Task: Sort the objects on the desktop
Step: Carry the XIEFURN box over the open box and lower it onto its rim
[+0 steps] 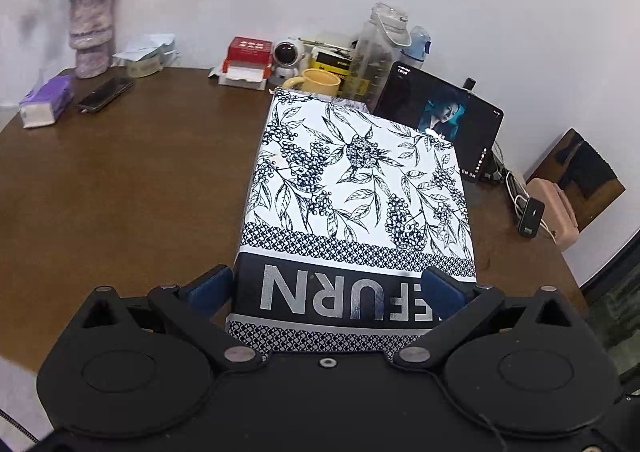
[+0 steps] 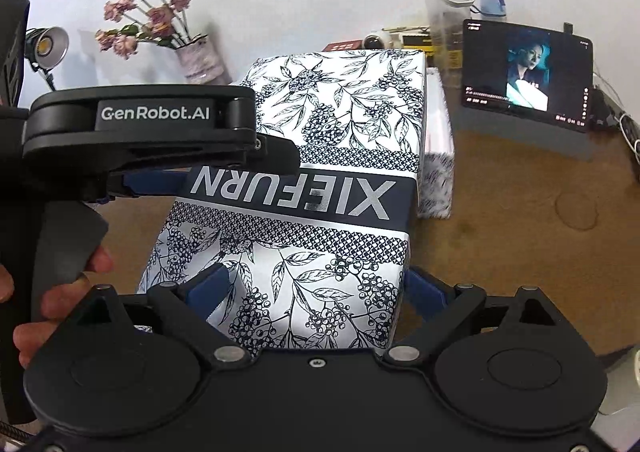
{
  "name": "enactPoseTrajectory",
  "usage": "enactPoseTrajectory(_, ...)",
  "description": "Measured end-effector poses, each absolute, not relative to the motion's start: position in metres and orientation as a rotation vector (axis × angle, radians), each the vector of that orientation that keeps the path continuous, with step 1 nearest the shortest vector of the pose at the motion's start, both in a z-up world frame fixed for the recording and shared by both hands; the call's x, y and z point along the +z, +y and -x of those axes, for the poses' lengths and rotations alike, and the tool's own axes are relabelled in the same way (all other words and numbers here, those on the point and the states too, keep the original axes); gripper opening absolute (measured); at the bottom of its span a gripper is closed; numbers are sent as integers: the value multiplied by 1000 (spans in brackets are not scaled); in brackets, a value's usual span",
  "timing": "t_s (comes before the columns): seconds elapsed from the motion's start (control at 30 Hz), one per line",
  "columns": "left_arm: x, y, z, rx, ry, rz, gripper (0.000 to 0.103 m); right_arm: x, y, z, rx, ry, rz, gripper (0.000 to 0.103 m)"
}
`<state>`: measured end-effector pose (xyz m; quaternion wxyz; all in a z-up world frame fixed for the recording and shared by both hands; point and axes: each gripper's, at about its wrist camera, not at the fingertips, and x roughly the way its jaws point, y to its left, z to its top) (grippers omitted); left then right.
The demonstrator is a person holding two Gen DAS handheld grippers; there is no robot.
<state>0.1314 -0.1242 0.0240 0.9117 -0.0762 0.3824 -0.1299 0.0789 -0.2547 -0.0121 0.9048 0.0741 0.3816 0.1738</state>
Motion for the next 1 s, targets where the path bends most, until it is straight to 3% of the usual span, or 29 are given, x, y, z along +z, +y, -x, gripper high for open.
enactPoseTrajectory(1.0, -4, -171, -360, -243, 871, 183, 98, -32, -225, -303, 368, 871, -105, 96)
